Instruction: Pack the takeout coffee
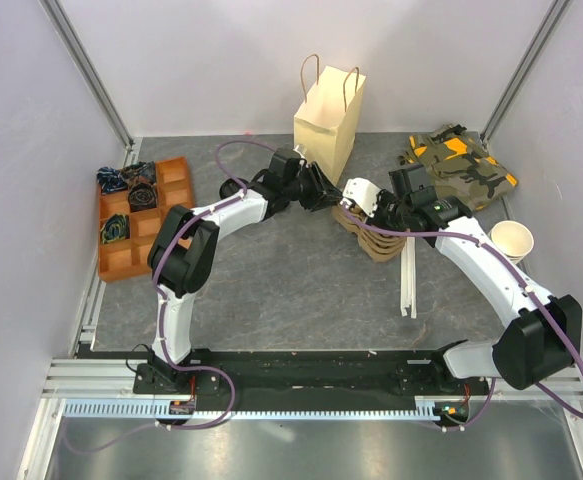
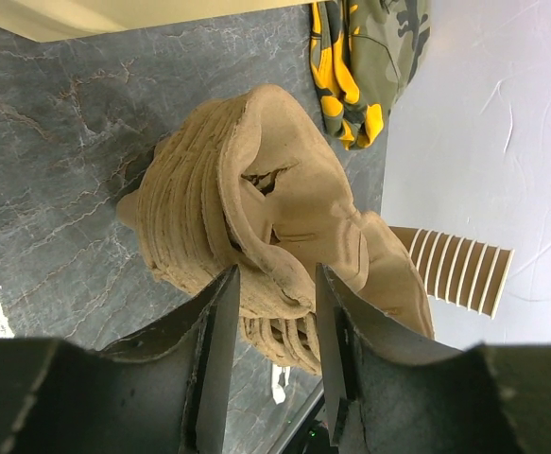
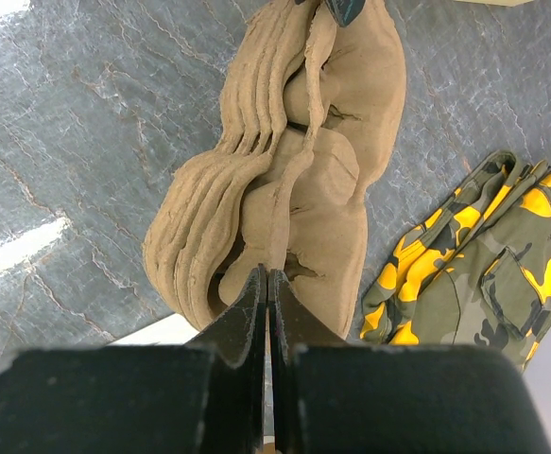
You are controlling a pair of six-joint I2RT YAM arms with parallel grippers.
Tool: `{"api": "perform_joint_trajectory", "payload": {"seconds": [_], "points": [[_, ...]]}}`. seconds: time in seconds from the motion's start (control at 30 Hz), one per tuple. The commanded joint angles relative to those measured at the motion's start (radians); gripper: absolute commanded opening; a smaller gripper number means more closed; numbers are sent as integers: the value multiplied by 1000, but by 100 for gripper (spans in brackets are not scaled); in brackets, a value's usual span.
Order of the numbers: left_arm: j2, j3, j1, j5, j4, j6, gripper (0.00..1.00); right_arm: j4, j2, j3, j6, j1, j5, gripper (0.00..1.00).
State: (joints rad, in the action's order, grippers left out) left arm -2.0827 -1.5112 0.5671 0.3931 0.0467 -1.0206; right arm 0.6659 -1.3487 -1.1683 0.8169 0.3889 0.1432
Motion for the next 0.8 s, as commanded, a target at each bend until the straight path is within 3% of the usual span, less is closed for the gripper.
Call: {"api": "perform_joint_trajectory", "payload": {"seconds": [0.0, 0.77], "points": [[22, -27, 2, 7, 25, -29, 44, -26, 26, -1, 11, 5, 41, 0], [18, -37, 1, 26, 65, -52, 43, -35, 25, -5, 8, 4, 38, 0]]}}
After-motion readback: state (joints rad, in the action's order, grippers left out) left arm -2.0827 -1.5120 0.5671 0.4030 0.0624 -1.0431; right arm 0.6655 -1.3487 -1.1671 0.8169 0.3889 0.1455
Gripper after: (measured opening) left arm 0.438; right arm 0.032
